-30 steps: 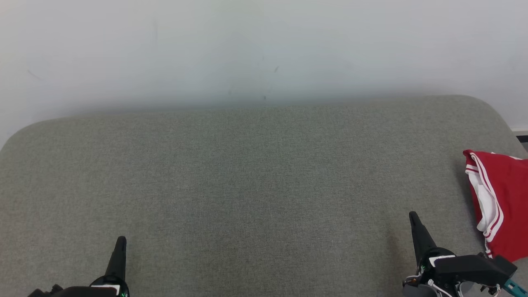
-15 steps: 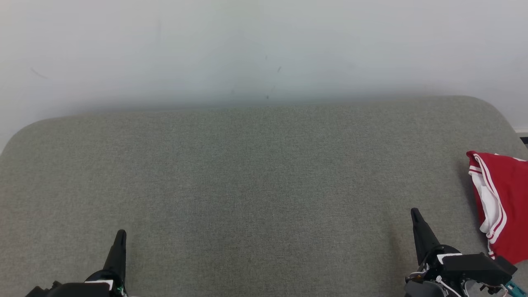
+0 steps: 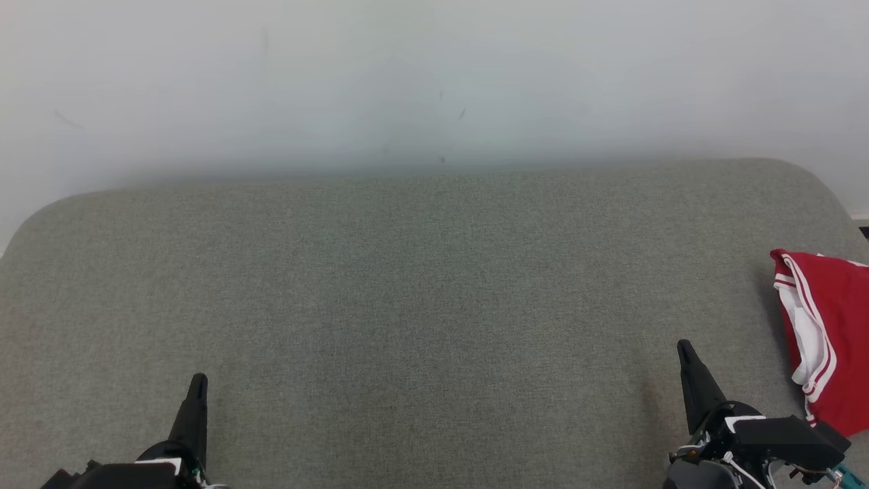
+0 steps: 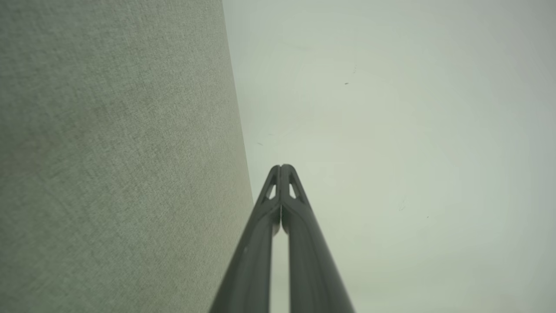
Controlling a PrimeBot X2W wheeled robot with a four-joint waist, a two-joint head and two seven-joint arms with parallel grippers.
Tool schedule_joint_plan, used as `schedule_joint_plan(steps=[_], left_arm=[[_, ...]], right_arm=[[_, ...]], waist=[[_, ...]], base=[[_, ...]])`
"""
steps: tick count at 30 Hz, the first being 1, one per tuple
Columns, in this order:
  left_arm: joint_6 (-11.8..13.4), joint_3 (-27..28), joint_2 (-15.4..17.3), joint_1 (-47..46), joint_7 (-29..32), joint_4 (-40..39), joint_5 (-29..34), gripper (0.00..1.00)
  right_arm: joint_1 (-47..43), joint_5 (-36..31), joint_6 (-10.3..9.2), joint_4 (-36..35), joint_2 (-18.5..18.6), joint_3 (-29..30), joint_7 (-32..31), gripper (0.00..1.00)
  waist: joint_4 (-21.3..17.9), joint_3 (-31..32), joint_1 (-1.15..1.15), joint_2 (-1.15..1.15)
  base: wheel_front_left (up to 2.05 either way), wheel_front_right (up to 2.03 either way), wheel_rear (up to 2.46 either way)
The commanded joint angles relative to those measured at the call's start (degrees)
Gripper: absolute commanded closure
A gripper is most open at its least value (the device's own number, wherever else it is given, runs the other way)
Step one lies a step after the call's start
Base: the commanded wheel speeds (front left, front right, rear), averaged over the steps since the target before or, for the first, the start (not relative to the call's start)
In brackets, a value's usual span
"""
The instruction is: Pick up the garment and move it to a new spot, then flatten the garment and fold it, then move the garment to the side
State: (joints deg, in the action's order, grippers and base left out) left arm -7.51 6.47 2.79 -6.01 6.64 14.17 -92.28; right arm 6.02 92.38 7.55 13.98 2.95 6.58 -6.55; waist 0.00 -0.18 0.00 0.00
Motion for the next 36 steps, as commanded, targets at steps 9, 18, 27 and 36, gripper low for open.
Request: schedule_joint_plan(steps=[9,18,27,36], left_arm=[[-0.05,0.2,0.17,-0.55,0.03,-0.23,-0.24,1.0],[-0.05,0.19,0.17,-0.54,0.03,-0.23,-0.25,1.0],[-0.05,0.19,0.17,-0.54,0.03,-0.23,-0.25,1.0],[-0.05,0.18,0.17,-0.53,0.02,-0.23,-0.25,1.0]], right_arm=[[0.33,0.08,-0.12,-0.09,-0.13,0.03,-0.19,1.0],[0.33,0.08,-0.12,-0.09,-0.13,0.03,-0.18,1.0],[0.33,0.08,-0.12,-0.09,-0.13,0.03,-0.18,1.0],[0.33,0.08,-0.12,-0.09,-0.13,0.02,-0.18,1.0]], waist=[[0.0,0.0,0.0,0.0],[0.0,0.0,0.0,0.0],[0.0,0.0,0.0,0.0],[0.0,0.0,0.0,0.0]], base=[[0.0,0.0,0.0],[0.0,0.0,0.0],[0.0,0.0,0.0],[0.0,0.0,0.0]])
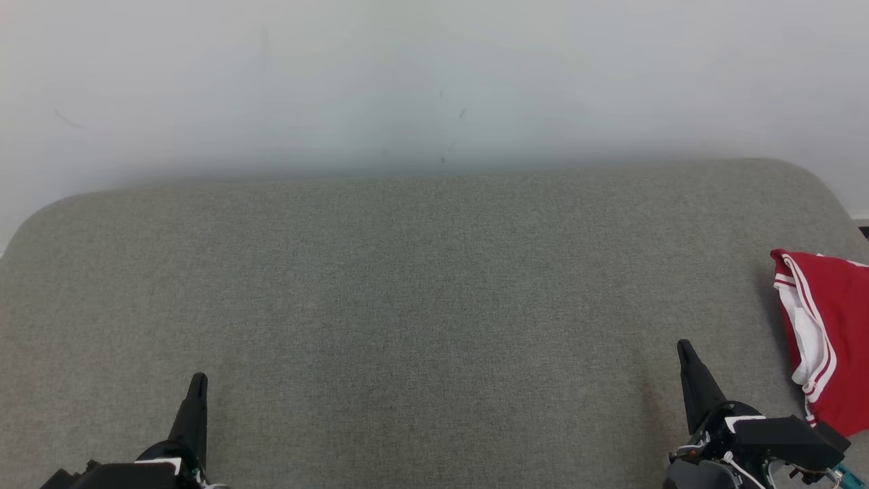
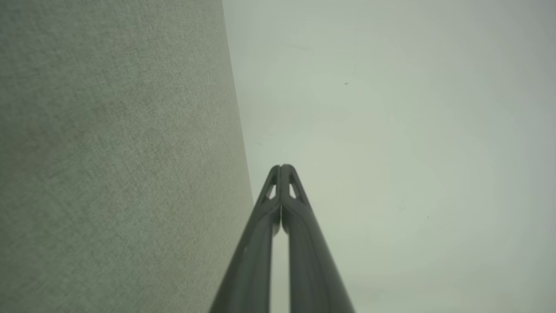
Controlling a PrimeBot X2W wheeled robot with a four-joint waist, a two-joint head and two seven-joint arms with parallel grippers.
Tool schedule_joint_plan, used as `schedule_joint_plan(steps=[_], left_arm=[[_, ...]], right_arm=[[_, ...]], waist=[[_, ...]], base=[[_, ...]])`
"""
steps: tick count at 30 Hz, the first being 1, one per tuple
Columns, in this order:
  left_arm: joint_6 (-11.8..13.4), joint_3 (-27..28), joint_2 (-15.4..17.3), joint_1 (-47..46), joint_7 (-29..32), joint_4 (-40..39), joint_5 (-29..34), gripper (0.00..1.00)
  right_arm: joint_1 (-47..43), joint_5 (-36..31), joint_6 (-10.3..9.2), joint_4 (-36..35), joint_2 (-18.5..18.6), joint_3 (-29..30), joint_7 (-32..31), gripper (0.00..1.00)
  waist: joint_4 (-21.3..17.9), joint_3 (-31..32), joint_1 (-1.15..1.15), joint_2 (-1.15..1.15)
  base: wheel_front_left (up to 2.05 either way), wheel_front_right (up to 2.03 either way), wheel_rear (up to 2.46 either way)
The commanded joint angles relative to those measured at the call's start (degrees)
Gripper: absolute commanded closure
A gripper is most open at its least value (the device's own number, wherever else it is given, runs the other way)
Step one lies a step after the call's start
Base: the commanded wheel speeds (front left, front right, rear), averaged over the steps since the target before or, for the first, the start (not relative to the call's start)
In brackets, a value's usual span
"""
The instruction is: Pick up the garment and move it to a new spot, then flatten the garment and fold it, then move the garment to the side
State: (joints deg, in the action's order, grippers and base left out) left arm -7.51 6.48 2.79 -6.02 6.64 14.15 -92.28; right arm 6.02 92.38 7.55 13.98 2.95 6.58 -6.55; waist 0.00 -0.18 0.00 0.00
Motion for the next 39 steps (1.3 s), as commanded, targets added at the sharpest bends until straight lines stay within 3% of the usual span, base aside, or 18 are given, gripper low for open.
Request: schedule_joint_plan(steps=[1,39], left_arm=[[-0.05,0.17,0.17,-0.52,0.02,-0.21,-0.25,1.0],[-0.05,0.18,0.16,-0.5,0.01,-0.21,-0.26,1.0]], right_arm=[[0.33,0.08,-0.12,-0.09,-0.13,0.02,-0.18,1.0],[0.33,0.08,-0.12,-0.09,-0.14,0.02,-0.17,1.0]], waist=[[0.0,0.0,0.0,0.0],[0.0,0.0,0.0,0.0]], base=[[0.0,0.0,0.0],[0.0,0.0,0.0]])
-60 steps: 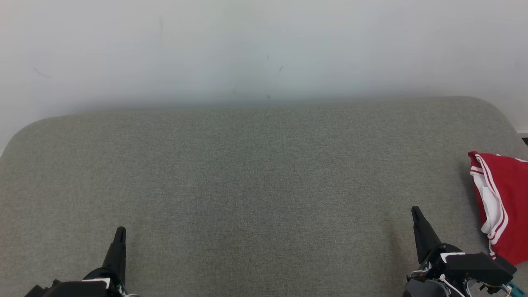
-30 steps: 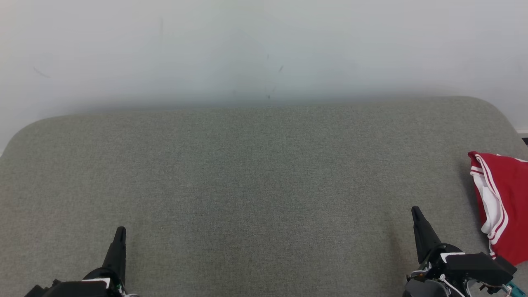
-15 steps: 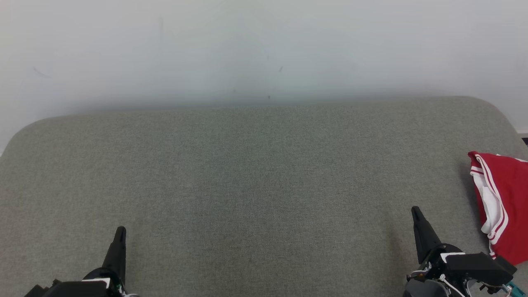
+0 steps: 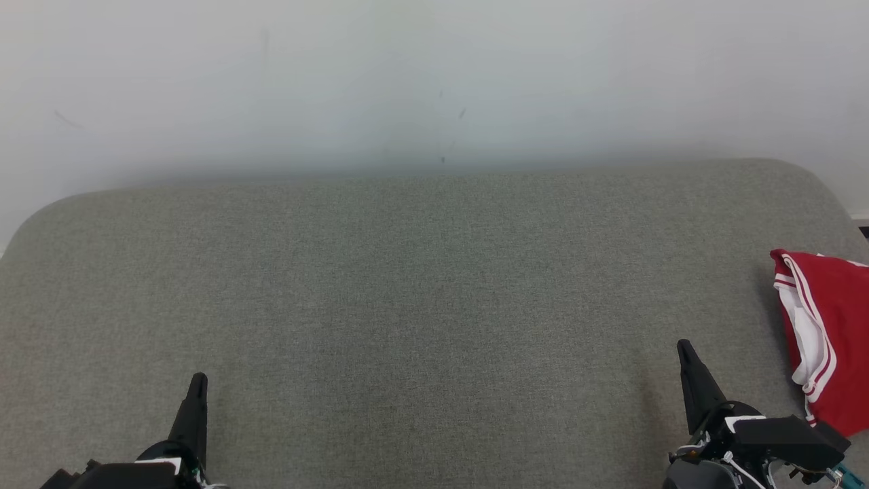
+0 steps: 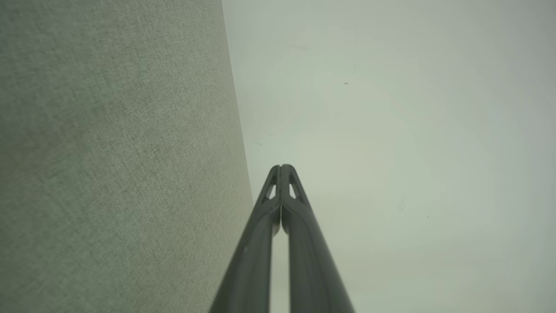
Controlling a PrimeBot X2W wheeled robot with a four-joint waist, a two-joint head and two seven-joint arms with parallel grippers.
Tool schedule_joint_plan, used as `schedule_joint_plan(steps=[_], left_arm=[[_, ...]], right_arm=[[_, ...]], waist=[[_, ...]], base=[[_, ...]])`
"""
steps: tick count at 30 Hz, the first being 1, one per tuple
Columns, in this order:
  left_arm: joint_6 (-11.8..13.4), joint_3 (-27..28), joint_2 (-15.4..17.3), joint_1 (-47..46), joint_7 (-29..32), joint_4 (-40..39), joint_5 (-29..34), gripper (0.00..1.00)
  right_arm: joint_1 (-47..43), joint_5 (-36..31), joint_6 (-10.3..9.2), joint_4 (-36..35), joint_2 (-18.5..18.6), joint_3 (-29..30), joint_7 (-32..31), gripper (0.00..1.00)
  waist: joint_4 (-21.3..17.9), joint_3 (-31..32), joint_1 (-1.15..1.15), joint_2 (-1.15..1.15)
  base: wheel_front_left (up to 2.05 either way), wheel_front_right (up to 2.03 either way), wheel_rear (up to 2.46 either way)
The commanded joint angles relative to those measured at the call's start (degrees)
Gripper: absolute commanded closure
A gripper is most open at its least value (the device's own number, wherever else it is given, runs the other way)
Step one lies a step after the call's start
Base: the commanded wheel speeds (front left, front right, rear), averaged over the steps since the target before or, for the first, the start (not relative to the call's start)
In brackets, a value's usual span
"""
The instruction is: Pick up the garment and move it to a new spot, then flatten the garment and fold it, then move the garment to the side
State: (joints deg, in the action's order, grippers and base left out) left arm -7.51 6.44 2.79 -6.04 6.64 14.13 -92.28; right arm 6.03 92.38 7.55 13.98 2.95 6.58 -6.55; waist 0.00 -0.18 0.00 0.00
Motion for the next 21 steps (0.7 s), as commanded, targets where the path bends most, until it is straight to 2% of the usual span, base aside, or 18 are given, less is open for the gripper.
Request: schedule_joint_plan(steps=[1,21], left_arm=[[-0.05,0.21,0.17,-0.49,0.01,-0.2,-0.26,1.0],[-0.05,0.21,0.17,-0.48,0.01,-0.2,-0.26,1.0]], right_arm=[[0.32,0.08,-0.12,-0.09,-0.14,0.02,-0.17,1.0],[0.32,0.08,-0.12,-0.09,-0.14,0.01,-0.17,1.0]], waist=[[0.0,0.0,0.0,0.0],[0.0,0.0,0.0,0.0]], base=[[0.0,0.0,0.0],[0.0,0.0,0.0]])
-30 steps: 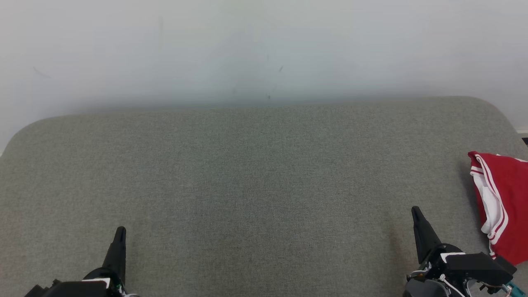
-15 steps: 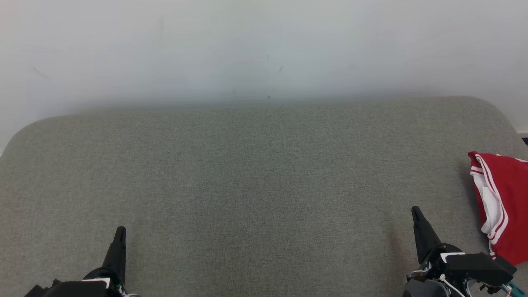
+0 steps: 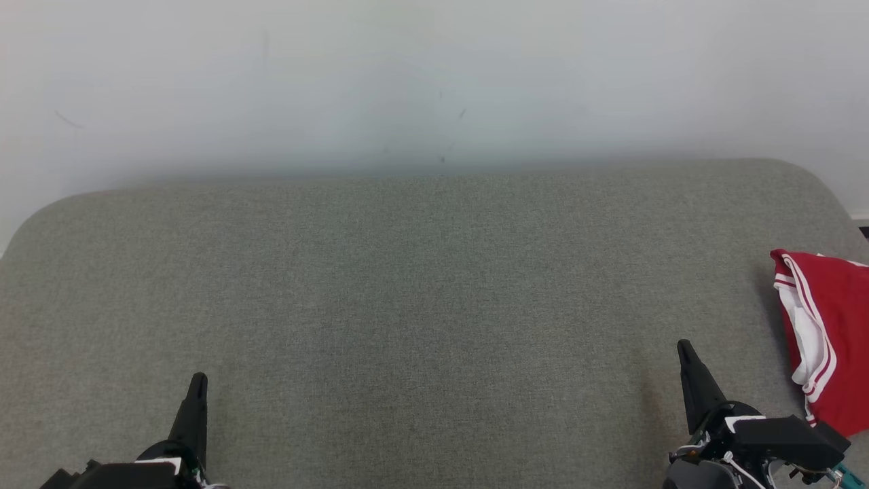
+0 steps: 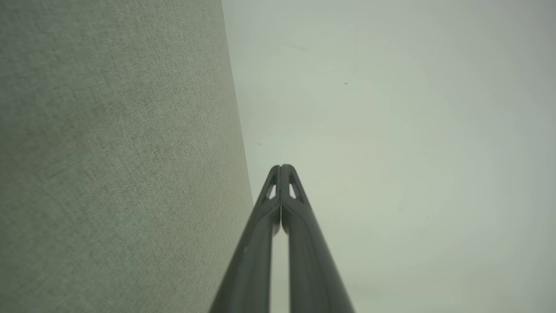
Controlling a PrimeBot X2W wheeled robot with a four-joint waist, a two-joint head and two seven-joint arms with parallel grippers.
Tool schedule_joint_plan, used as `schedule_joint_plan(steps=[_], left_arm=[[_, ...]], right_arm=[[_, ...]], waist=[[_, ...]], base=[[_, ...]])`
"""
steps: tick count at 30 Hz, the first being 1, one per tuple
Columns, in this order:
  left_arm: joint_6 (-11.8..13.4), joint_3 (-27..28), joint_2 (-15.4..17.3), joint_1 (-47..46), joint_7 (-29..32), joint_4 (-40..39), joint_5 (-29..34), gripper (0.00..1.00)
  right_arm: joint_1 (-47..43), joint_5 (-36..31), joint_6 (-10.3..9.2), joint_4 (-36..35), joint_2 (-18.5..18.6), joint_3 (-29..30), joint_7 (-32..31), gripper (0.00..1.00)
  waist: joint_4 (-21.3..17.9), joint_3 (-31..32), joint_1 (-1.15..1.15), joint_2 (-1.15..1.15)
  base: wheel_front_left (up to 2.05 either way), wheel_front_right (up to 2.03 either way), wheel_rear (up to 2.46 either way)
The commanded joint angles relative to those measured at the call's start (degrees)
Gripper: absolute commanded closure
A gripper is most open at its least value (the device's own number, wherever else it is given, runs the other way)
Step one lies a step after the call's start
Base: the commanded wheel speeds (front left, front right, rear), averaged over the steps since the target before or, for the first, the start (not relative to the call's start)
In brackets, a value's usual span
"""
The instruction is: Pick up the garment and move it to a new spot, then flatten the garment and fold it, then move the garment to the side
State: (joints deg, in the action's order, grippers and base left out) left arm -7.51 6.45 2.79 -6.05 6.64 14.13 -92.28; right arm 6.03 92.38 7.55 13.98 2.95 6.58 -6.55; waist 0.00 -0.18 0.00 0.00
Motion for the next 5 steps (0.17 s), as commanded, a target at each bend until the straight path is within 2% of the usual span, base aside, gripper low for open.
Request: schedule_joint_plan(steps=[1,5], left_arm=[[-0.05,0.18,0.17,-0.47,0.01,-0.21,-0.26,1.0],[-0.05,0.2,0.17,-0.47,0.01,-0.21,-0.26,1.0]], right_arm=[[0.32,0.09,-0.12,-0.09,-0.14,0.01,-0.17,1.0],[0.32,0.09,-0.12,-0.09,-0.14,0.01,-0.17,1.0]], waist=[[0.0,0.0,0.0,0.0],[0.0,0.0,0.0,0.0]], base=[[0.0,0.0,0.0],[0.0,0.0,0.0]])
